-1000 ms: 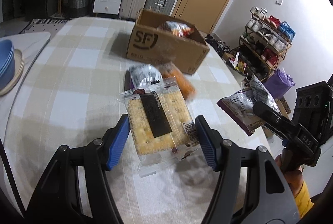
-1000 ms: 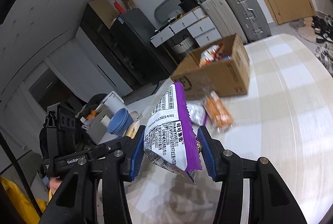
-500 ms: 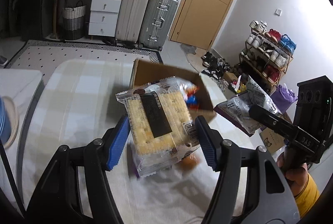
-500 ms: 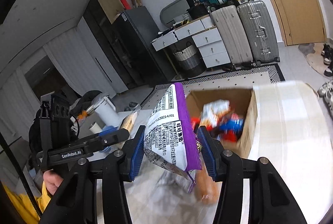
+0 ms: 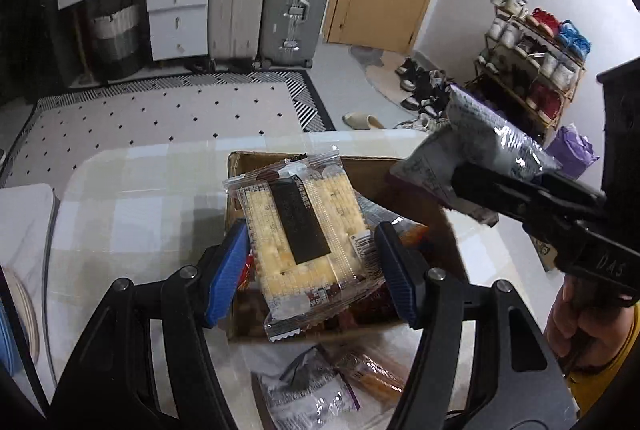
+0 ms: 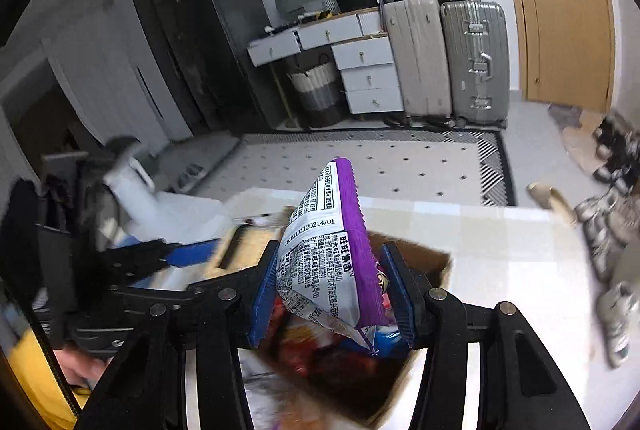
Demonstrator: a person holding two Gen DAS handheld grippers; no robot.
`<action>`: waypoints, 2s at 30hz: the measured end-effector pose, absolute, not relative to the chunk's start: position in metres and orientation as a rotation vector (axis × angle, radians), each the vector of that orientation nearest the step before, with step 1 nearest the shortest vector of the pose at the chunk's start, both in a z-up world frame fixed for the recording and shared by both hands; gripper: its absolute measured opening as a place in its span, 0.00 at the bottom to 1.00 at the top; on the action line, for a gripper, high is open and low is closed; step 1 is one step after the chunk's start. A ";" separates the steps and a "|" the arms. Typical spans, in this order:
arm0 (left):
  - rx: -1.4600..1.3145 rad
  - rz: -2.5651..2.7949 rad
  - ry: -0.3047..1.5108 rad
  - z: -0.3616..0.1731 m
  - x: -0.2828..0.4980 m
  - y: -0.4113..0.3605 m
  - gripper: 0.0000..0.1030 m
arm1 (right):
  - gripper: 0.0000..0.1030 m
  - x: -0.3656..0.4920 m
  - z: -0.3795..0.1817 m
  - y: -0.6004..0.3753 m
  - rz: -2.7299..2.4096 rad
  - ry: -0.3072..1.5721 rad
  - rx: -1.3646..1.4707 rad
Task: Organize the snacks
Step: 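Lower both packs into the box and open both grippers, then withdraw both grippers from the box toward the remaining snacks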
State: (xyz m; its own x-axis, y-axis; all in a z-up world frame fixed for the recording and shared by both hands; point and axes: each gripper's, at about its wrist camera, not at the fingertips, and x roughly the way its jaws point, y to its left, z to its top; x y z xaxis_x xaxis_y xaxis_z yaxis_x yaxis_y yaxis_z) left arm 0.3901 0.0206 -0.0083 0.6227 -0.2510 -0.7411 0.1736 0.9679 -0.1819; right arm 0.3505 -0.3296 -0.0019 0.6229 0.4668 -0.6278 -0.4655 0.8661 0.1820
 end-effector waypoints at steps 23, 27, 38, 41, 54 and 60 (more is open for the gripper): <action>0.066 -0.235 0.906 -0.042 0.420 0.004 0.60 | 0.49 0.360 -0.039 -0.316 0.483 0.763 -0.138; 0.047 -0.243 0.924 -0.046 0.428 0.009 0.60 | 0.49 0.362 -0.040 -0.312 0.451 0.771 -0.170; 0.066 -0.229 0.905 -0.040 0.432 0.015 0.60 | 0.49 0.361 -0.041 -0.305 0.470 0.784 -0.193; 0.051 -0.232 0.897 -0.034 0.426 0.018 0.60 | 0.49 0.358 -0.038 -0.309 0.488 0.776 -0.165; 0.042 -0.216 0.869 -0.011 0.387 0.016 0.60 | 0.49 0.323 -0.002 -0.328 0.505 0.723 -0.079; 0.031 -0.182 0.790 0.022 0.338 0.018 0.60 | 0.50 0.287 0.026 -0.337 0.536 0.680 -0.030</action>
